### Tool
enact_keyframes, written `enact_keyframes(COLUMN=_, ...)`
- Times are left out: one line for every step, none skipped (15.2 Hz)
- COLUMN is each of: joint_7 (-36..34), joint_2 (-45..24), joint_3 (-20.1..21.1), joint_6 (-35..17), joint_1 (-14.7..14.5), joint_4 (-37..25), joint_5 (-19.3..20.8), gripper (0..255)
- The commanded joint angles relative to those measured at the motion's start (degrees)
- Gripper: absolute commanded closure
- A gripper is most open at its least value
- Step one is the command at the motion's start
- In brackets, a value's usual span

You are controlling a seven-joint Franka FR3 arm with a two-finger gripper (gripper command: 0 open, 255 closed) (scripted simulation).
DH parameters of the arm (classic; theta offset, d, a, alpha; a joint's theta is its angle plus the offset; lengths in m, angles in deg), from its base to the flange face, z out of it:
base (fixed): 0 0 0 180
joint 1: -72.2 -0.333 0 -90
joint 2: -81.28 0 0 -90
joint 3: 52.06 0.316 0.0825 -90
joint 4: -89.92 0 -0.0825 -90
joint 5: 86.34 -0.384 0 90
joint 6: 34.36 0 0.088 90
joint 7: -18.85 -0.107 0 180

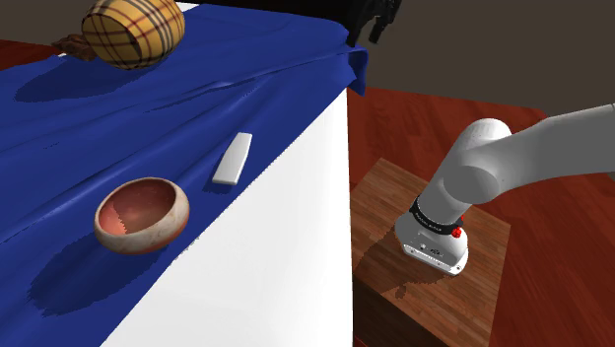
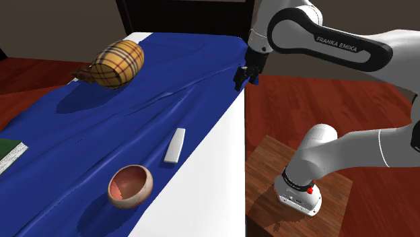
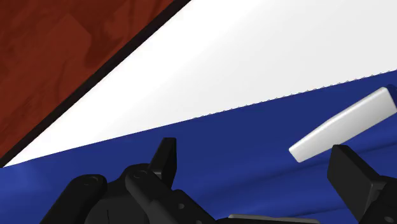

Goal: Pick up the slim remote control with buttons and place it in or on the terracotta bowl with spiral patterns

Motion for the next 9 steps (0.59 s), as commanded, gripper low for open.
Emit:
enact_keyframes(joint_7=0.0, joint_2=0.0, joint_3=0.0, joint_6=0.0, joint_1=0.0, joint_4=0.0, joint_5=0.0, gripper=0)
enact_keyframes(joint_7=-2.4, joint_2=-0.4, joint_3=1.4, joint_6=-1.2, joint_1=0.2, joint_4=0.9, joint_5=-0.6, gripper=0)
enact_keyframes(joint_7=-4.8, joint_2=-1.0, joint_3=2.8, joint_6=-2.3, joint_1=0.4, joint_4=1.7, joint_5=-1.2, gripper=0)
enact_keyframes(joint_7=-7.1, joint_2=-1.6, joint_3=4.3, joint_6=-3.5, joint_1=0.6, joint_4=2.4, joint_5=-1.8, gripper=0)
enact_keyframes(joint_7=-9.5, joint_2=-2.4, joint_3=5.7, joint_6=-4.7, joint_1=0.8, joint_4=3.0, joint_5=-2.4, gripper=0)
enact_keyframes(joint_7=-11.8, joint_2=-3.3, joint_3=7.1, joint_6=-5.9, joint_1=1.0, joint_4=3.5, joint_5=-3.0, gripper=0)
enact_keyframes(joint_7=-14.2, joint_2=-4.3, joint_3=8.5, joint_6=-7.1, joint_1=1.2, joint_4=3.9, joint_5=-3.5, gripper=0)
enact_keyframes(joint_7=-16.6, joint_2=-5.4, joint_3=9.9, joint_6=-8.4, joint_1=1.4, joint_4=4.2, joint_5=-4.0, gripper=0)
enact_keyframes(joint_7=-18.9, joint_2=-6.6, joint_3=11.3, joint_6=-9.6, joint_1=1.6, joint_4=4.4, joint_5=-4.5, gripper=0)
